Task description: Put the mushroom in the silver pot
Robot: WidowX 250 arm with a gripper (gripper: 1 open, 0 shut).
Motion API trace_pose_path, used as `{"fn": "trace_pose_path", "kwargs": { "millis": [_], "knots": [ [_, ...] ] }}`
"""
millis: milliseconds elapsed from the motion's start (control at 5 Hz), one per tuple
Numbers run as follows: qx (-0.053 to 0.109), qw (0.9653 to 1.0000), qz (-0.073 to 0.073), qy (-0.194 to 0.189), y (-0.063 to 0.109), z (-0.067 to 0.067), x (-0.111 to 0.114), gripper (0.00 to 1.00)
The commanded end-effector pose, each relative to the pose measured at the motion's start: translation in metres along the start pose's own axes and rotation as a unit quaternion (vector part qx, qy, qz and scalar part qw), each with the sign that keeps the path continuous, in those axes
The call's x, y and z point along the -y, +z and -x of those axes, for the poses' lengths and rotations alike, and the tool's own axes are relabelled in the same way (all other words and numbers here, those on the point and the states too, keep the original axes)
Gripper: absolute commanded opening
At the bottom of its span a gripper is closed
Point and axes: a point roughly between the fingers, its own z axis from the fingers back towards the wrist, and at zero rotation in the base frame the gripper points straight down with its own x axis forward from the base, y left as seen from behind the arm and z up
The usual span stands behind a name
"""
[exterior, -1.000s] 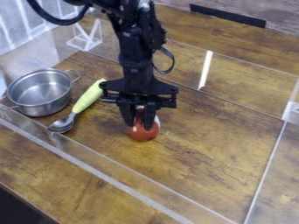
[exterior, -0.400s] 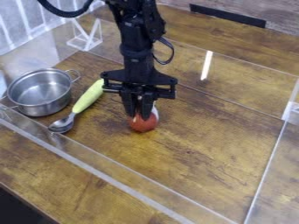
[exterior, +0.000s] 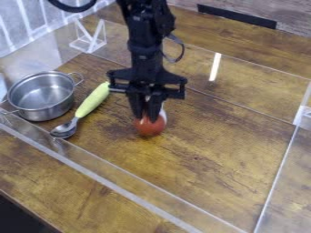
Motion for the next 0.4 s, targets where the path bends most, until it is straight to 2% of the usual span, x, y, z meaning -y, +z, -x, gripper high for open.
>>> {"fn": "trace_pose_path", "kwargs": {
  "millis": [0,200],
  "knots": [
    [0.027,0.9988,0.007,0.040,0.009,-0.016,0.003,0.00],
    [0.026,0.9980,0.008,0.056,0.017,-0.016,-0.008,0.00]
  ]
}}
